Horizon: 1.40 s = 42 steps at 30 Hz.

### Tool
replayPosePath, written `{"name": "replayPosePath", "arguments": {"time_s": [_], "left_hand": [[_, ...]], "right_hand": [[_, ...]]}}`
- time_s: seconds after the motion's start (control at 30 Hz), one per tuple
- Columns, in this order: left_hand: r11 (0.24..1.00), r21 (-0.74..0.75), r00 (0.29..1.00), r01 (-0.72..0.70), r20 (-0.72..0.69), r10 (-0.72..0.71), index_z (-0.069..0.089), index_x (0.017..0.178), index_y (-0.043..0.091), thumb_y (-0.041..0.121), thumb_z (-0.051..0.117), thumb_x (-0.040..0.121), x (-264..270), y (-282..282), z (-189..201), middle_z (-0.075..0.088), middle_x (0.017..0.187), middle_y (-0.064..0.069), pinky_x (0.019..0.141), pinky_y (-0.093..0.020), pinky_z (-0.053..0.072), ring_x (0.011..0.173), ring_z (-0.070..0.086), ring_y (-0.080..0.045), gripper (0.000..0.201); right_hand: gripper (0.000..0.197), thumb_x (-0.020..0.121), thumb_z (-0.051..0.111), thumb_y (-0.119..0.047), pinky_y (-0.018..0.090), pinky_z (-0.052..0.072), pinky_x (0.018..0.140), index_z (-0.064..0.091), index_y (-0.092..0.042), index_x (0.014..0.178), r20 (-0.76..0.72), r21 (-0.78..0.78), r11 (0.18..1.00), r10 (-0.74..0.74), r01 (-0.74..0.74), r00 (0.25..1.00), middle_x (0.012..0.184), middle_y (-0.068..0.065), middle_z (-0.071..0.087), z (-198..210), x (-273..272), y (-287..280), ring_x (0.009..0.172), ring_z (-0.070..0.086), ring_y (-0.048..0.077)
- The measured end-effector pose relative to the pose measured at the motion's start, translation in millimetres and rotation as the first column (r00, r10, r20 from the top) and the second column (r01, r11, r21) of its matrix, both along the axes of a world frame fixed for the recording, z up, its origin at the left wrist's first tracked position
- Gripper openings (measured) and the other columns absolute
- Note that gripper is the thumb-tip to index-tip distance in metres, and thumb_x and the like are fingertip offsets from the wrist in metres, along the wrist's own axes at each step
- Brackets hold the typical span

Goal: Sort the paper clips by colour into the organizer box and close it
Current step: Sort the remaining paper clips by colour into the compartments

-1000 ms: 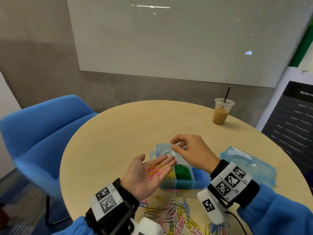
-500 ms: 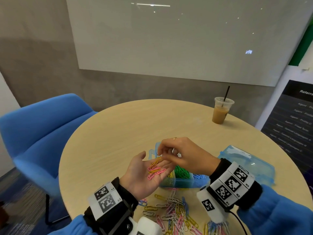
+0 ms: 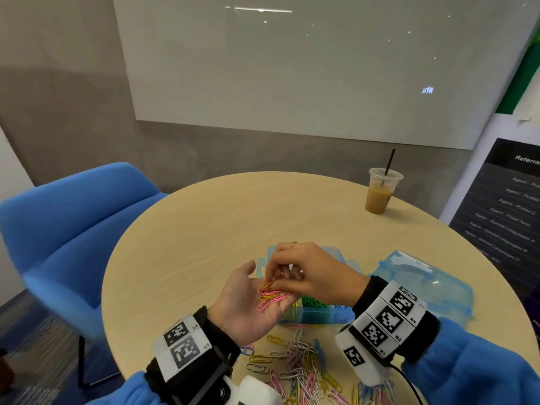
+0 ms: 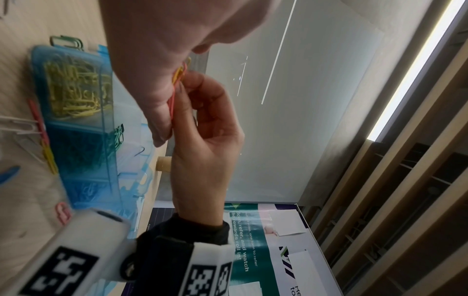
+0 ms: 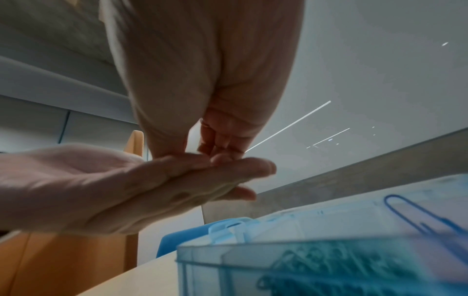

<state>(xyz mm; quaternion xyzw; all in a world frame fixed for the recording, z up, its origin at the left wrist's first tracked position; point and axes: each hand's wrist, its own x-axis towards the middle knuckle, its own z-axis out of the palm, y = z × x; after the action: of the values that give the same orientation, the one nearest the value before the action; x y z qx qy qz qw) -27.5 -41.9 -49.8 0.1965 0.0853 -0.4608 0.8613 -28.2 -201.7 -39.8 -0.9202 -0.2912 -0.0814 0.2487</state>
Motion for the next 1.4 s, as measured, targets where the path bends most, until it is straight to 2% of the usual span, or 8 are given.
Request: {"name": "replayPosePath", "arguments": {"time_s": [0.13,0.3,0.47,0.7,0.9,1.13,1.27,1.4], "left_hand": [[0.998,0.058,1.000,0.003,0.017,-0.004,0.054,0.102,-0.022,0.045,0.029,0.103,1,0,0,0.062,0.087,-0.025,0.071,-0.049,0.057,0.085,0.059,-0.032,0.072],[0.988,0.143,0.997,-0.059,0.053,0.052,0.038,0.134,-0.020,0.044,0.024,0.104,10,6,0,0.057,0.123,-0.034,0.109,-0.043,0.037,0.115,0.056,-0.040,0.072],[0.937,0.134,0.946,-0.322,0.021,0.322,0.034,0.139,-0.016,0.039,0.021,0.105,34,26,5,0.052,0.131,-0.035,0.107,-0.047,0.038,0.125,0.049,-0.045,0.065],[0.960,0.143,0.970,-0.241,0.069,0.233,0.037,0.137,-0.015,0.050,0.023,0.103,25,25,11,0.055,0.129,-0.033,0.108,-0.043,0.038,0.124,0.051,-0.041,0.075],[0.986,0.101,0.989,-0.135,0.067,0.128,0.056,0.101,-0.015,0.056,0.023,0.100,13,15,12,0.056,0.071,-0.018,0.038,-0.022,0.044,0.052,0.058,-0.027,0.079],[0.983,-0.008,0.982,-0.185,-0.042,0.185,0.057,0.090,-0.017,0.049,0.029,0.101,8,9,8,0.056,0.066,-0.018,0.034,-0.018,0.040,0.043,0.055,-0.024,0.072],[0.980,-0.013,0.977,-0.199,-0.080,0.197,0.053,0.104,-0.010,0.045,0.028,0.102,11,8,2,0.062,0.091,-0.018,0.049,-0.031,0.054,0.068,0.058,-0.024,0.060],[0.960,0.095,0.964,-0.265,0.007,0.265,0.051,0.125,-0.014,0.038,0.022,0.105,16,10,3,0.060,0.124,-0.030,0.103,-0.043,0.043,0.118,0.056,-0.039,0.063]], "right_hand": [[0.006,0.088,0.068,-0.013,0.019,0.041,0.070,0.067,-0.008,0.090,-0.029,-0.025,0.999,0.044,-0.044,0.999,0.089,0.002,0.058,1,-1,4,0.078,0.051,0.010],[0.007,0.090,0.066,-0.014,0.010,0.037,0.063,0.060,-0.013,0.086,0.015,0.092,0.991,-0.097,0.096,0.995,0.076,-0.010,0.057,13,-3,-3,0.069,0.050,0.002],[0.009,0.088,0.068,-0.016,0.012,0.041,0.060,0.061,-0.017,0.083,0.041,0.187,0.941,-0.294,0.282,0.955,0.075,-0.005,0.062,13,-4,-14,0.067,0.054,0.007],[0.012,0.091,0.065,-0.028,0.008,0.036,0.071,0.067,-0.017,0.096,0.197,0.165,0.966,-0.229,0.198,0.953,0.091,-0.007,0.063,9,-9,5,0.084,0.054,0.005],[0.009,0.087,0.070,-0.019,0.015,0.040,0.071,0.074,-0.014,0.093,0.129,0.085,0.996,-0.044,0.033,0.991,0.087,-0.002,0.063,8,-8,29,0.076,0.054,0.007],[0.006,0.086,0.069,-0.017,0.019,0.041,0.070,0.068,-0.011,0.085,0.122,0.049,0.998,-0.052,0.047,0.991,0.081,-0.001,0.060,7,-5,31,0.074,0.052,0.009],[0.003,0.090,0.063,-0.012,0.010,0.035,0.068,0.063,-0.010,0.088,0.103,0.057,0.996,-0.068,0.062,0.992,0.082,-0.006,0.054,9,-7,29,0.072,0.046,0.000],[0.004,0.094,0.059,-0.012,0.013,0.040,0.065,0.059,-0.012,0.090,0.118,0.171,0.966,-0.216,0.195,0.969,0.081,-0.003,0.060,20,-7,15,0.075,0.054,0.007]]}}
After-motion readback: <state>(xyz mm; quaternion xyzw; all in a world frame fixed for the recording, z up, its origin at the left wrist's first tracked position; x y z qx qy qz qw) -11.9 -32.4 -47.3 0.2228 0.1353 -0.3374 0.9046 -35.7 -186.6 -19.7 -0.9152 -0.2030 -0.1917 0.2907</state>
